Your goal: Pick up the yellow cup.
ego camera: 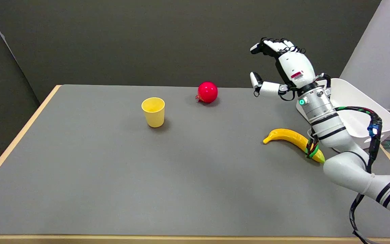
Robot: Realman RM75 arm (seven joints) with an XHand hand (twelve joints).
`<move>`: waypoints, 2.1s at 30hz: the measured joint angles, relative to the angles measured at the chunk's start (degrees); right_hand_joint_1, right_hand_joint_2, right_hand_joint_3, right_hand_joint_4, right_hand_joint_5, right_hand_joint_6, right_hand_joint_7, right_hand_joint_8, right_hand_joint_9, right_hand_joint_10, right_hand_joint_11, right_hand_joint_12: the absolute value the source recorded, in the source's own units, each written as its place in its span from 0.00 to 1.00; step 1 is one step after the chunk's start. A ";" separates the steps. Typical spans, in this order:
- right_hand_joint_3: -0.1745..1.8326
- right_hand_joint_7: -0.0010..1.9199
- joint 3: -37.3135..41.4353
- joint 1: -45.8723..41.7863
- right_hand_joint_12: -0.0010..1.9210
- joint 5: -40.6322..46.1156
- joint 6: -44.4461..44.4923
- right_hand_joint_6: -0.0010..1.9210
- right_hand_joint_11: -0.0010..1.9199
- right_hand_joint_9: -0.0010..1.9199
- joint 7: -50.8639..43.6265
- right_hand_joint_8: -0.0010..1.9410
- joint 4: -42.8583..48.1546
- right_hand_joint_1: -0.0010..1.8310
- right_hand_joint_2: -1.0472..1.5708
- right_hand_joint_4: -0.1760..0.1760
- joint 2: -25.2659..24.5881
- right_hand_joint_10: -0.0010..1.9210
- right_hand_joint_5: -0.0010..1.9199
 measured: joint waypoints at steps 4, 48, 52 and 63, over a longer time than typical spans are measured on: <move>0.57 0.22 -0.15 0.33 0.67 0.28 0.31 0.45 0.09 0.19 -0.12 0.25 -0.50 0.38 0.69 0.68 0.01 0.44 0.18; 0.59 0.12 -26.41 25.41 0.54 -12.79 -12.78 0.24 0.00 0.09 6.99 0.17 -13.27 0.36 0.66 0.68 -17.68 0.33 0.10; 0.60 0.12 -27.76 27.81 0.54 -13.16 -13.96 0.24 0.00 0.08 7.04 0.17 -17.74 0.37 0.66 0.67 -20.46 0.32 0.10; 0.60 0.12 -30.35 32.74 0.54 -13.65 -17.63 0.24 0.00 0.08 7.09 0.17 -28.47 0.38 0.66 0.66 -26.47 0.33 0.10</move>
